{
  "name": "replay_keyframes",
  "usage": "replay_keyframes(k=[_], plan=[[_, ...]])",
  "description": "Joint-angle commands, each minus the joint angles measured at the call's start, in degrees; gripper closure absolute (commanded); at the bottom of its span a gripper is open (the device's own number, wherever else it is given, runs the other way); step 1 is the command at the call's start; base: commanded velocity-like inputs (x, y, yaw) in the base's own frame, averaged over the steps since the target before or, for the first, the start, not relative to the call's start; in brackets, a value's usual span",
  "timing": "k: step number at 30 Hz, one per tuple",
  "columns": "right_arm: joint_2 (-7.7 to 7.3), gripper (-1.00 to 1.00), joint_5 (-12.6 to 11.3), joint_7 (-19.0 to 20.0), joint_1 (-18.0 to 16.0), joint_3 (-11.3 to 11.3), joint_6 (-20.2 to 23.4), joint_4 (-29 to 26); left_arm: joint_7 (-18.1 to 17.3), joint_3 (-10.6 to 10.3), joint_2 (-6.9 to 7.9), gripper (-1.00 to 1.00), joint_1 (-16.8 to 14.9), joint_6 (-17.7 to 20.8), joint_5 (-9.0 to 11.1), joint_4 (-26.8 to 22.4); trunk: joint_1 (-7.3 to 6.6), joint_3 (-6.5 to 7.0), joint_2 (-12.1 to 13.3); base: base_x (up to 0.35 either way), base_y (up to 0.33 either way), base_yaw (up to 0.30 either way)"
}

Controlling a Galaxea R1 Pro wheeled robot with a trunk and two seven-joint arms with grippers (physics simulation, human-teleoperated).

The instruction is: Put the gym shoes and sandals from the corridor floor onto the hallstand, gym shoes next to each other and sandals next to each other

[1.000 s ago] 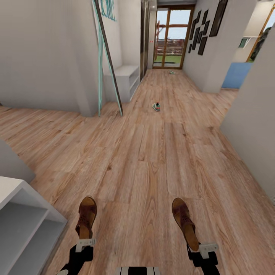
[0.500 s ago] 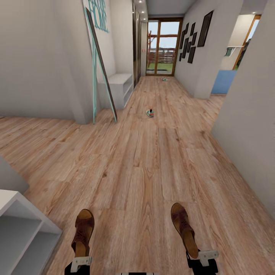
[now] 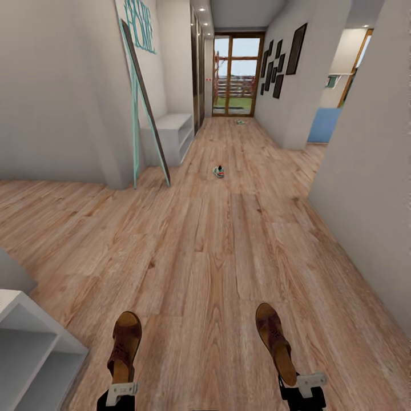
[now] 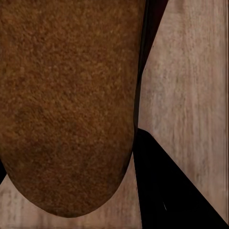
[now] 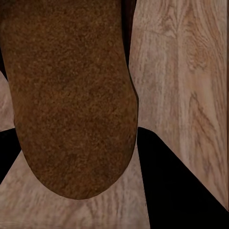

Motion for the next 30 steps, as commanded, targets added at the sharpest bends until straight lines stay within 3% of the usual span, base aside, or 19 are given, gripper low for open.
replay_keyframes(k=[1,9,30], plan=[[0.0,1.0,0.4,-0.49,-0.03,0.16,-0.05,0.04,-0.33,0.5,-0.06,1.0,-0.01,-0.48,-0.72,0.02,-0.03,-0.04,-0.02,-0.208,-0.122,-0.004],[0.03,1.0,0.4,-0.52,-0.03,0.13,-0.05,0.04,-0.25,0.46,-0.08,1.0,0.03,-3.68,-0.7,0.43,-0.03,-0.03,-0.02,-0.256,-0.159,0.052],[0.15,1.0,0.4,-0.49,-0.03,0.11,-0.05,0.11,-0.08,0.68,-0.08,1.0,0.03,-3.75,-0.59,0.63,-0.03,0.03,-0.02,-0.273,-0.172,0.268]])
